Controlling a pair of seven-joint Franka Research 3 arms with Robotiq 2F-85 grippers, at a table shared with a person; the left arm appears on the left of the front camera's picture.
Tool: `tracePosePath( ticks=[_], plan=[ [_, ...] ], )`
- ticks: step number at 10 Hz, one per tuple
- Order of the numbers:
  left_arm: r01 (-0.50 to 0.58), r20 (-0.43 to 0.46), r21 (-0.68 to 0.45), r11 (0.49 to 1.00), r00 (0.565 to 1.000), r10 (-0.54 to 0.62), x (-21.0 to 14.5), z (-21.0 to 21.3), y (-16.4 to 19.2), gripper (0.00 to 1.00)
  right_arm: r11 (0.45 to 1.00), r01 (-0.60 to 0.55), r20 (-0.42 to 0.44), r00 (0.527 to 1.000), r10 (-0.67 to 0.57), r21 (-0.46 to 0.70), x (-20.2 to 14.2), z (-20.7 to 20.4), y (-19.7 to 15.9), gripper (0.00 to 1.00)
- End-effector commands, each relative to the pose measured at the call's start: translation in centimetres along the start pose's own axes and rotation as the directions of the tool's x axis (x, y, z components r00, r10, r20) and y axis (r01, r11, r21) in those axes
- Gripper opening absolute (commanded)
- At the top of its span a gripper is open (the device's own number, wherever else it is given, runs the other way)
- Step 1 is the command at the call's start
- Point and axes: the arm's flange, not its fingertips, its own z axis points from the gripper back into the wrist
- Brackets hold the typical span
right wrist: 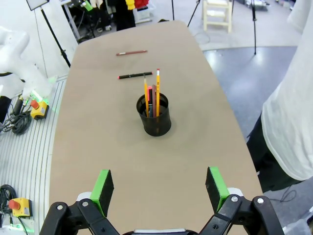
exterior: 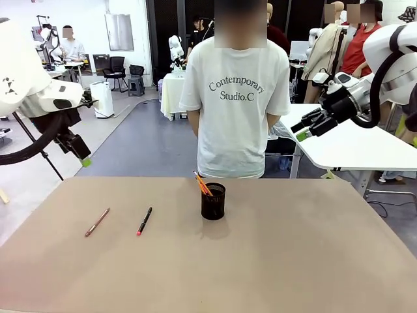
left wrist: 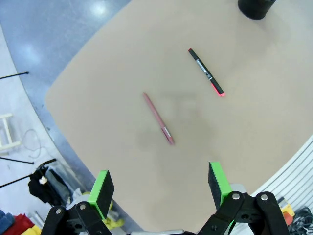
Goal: Place the pens into the pen holder.
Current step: Pick up a writing instrument from the table and place it into the Pen holder.
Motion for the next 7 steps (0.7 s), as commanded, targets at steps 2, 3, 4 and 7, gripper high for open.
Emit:
tracePosePath(
  ticks=[2, 3, 4, 7],
  plan=[
    [-0.116, -0.128, 0.082, 0.99, 0.984, 0.126, 1.5, -2.6, -1.3, 1.0, 1.0, -0.003, 0.001, 1.0, 0.003, -0.002, 0.2, 0.1, 0.1, 1.0],
    [-0.21, -0.225, 0.176, 0.962, 0.942, 0.247, 2.4, -4.7, -1.1, 1.0, 1.0, -0.003, 0.001, 1.0, 0.003, -0.002, 0.2, 0.1, 0.1, 1.0],
    [-0.271, -0.319, 0.209, 0.94, 0.89, 0.327, 2.9, -7.3, -0.7, 1.0, 1.0, -0.003, 0.001, 1.0, 0.003, -0.002, 0.2, 0.1, 0.1, 1.0],
    [-0.266, -0.356, 0.232, 0.936, 0.872, 0.336, 2.4, -13.2, -1.0, 1.0, 1.0, -0.003, 0.001, 1.0, 0.003, -0.002, 0.2, 0.1, 0.1, 1.0]
  ],
)
